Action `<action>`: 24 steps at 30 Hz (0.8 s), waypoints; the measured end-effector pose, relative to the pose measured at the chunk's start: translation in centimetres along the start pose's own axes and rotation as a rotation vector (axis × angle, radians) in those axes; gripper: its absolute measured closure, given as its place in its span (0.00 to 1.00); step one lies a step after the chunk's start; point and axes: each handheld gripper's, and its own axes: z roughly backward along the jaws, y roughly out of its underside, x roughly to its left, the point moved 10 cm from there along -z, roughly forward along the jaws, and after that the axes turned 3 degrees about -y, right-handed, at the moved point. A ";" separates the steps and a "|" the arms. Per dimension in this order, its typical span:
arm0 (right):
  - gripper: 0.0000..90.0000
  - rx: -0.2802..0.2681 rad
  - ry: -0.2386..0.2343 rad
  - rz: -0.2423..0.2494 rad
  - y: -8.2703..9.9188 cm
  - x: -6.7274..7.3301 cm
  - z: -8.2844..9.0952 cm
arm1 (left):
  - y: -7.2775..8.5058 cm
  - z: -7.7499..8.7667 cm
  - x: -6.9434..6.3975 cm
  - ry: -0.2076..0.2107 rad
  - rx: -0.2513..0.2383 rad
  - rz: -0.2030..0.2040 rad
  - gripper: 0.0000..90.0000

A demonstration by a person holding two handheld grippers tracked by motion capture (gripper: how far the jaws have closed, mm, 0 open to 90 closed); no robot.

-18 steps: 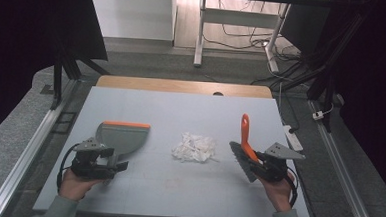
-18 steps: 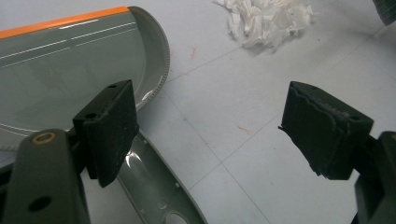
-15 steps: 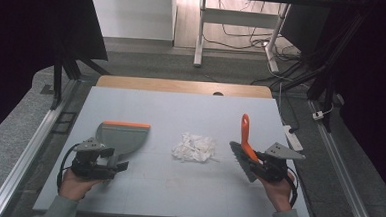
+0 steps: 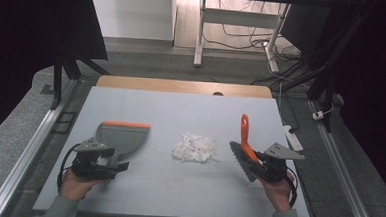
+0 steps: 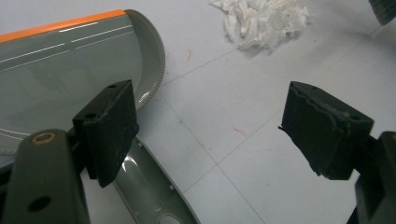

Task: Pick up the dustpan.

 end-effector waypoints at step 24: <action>0.78 0.006 0.002 0.004 0.1 0.1 -0.1 | -1.4 1.7 0.0 -0.073 0.006 0.049 0.22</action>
